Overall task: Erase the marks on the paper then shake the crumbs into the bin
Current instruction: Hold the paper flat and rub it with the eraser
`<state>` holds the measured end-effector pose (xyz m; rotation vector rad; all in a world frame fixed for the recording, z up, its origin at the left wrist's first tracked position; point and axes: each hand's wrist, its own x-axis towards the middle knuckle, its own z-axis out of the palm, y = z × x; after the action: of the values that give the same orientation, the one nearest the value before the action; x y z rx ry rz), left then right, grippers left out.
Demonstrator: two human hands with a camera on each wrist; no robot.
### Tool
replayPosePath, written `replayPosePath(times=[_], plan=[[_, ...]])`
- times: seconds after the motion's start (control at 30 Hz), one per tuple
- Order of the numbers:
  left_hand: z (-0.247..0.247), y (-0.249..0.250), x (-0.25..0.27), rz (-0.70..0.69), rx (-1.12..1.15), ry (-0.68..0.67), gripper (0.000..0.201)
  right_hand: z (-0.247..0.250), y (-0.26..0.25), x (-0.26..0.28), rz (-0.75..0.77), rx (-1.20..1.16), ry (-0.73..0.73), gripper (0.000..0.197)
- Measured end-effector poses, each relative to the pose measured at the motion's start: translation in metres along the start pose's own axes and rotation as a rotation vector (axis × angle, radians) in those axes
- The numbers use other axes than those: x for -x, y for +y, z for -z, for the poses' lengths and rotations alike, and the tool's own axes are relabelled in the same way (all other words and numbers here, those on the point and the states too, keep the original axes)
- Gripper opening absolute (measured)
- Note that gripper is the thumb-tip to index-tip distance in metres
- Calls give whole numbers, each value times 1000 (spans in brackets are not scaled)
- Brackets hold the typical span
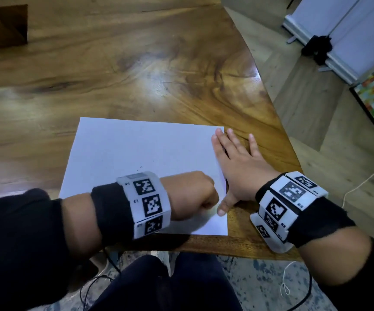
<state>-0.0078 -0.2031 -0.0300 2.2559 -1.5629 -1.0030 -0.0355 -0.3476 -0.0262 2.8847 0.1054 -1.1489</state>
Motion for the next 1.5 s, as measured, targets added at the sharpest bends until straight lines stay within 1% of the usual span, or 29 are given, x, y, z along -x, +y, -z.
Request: replayPosePath(times=[0.03,0.1,0.2,0.27,0.3,0.4,0.43,0.47,0.57,0.6,0.63,0.7,0.73,0.77,0.8,0.83,0.9,0.93,0.97,1.03,1.07,1.17,1.23,1.27,1.33,1.4,1.43,1.5], plan=[[0,0,2,-1,-6,-32,10,0,0,0,0,3,-1,159],[8,-1,-3,16,-27,-39,10,1,-1,0,-4,8,-5,159],[22,-3,-16,65,-37,81,11,1,-1,-1,-11,14,-14,158],[21,-8,-14,48,-15,130,8,1,-1,-1,-14,24,-11,158],[17,-10,-9,28,-15,103,6,1,-1,-1,-14,30,-11,158],[9,-12,5,-4,-6,-38,7,0,-1,-2,-15,40,-2,158],[10,-13,6,-5,-4,-39,9,0,-2,-2,-14,46,4,158],[11,-14,4,0,-2,-11,9,0,-2,-2,-13,50,6,158],[14,-15,-3,46,-1,136,9,-1,-2,-2,-13,51,8,158],[11,-15,-3,49,2,131,9,-1,-1,-2,-13,52,10,158],[9,-14,0,42,22,88,9,-1,-1,-3,-13,52,11,158],[5,-13,9,30,100,-49,13,-1,-1,-2,-12,50,10,158],[7,-15,13,31,122,-81,14,-1,0,-2,-11,51,13,157],[11,-19,15,47,123,-53,14,-1,0,-2,-10,50,17,157],[17,-26,15,88,120,29,12,0,0,-2,-6,43,21,155],[25,-35,14,165,148,148,11,1,0,-2,-3,26,25,152],[43,-55,10,344,309,406,13,4,0,-2,-7,-23,50,139],[49,-63,7,417,387,504,13,6,0,-3,-18,-45,80,130],[53,-68,4,478,433,565,13,8,-2,-4,-34,-60,127,121],[55,-70,-4,549,428,596,13,9,-3,-7,-62,-78,218,108],[54,-68,-8,569,402,605,12,8,-4,-8,-69,-90,239,107],[55,-63,-20,605,334,658,7,6,-2,-10,-73,-108,237,107],[54,-60,-23,582,256,670,6,5,-1,-10,-81,-93,238,107],[53,-58,-23,545,229,643,7,6,-1,-10,-85,-86,240,107],[53,-54,-20,467,208,527,9,6,-2,-10,-90,-72,248,107],[58,-55,-17,440,205,439,10,6,-3,-10,-94,-53,260,108],[62,-58,-17,442,199,446,9,7,-3,-10,-95,-43,266,108],[70,-65,-18,459,186,514,7,7,-3,-11,-92,-30,282,109]])
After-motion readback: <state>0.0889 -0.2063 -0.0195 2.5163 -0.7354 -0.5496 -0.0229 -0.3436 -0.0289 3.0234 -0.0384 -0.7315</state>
